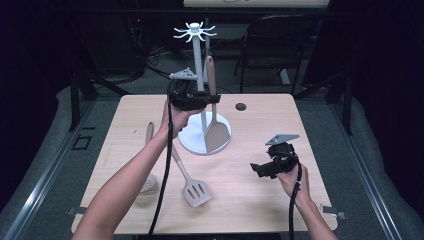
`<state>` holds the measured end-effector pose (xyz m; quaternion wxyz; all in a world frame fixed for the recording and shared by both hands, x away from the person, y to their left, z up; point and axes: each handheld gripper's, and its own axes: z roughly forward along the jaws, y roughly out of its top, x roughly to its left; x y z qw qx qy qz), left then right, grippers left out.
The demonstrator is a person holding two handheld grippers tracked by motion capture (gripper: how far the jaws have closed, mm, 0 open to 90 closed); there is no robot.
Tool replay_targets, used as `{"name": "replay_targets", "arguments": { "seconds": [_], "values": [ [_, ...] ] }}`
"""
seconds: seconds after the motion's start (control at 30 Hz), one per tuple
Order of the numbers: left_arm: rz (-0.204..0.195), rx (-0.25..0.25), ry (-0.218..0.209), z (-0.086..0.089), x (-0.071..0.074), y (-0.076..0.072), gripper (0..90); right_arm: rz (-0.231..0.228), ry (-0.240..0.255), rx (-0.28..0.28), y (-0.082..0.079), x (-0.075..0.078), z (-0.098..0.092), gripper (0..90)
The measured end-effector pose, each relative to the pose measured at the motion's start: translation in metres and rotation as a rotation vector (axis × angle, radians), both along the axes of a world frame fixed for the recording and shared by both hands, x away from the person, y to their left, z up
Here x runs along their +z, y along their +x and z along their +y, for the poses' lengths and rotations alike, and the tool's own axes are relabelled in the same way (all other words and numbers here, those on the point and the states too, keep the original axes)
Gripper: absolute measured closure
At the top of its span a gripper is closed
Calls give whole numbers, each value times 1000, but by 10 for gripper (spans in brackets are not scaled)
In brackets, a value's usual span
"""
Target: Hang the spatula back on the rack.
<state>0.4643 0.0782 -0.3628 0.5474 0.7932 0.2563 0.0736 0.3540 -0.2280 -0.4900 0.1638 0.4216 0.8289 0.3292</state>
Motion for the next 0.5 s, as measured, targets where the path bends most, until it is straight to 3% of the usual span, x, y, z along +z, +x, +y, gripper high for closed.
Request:
{"name": "replay_targets", "arguments": {
  "seconds": [0.3,0.5],
  "values": [
    [-26,19,13,4,15,4,771,3,-3,2,0,0,1,7],
    [-6,20,3,9,19,12,771,4,-1,0,0,0,0,8]
  ]
}}
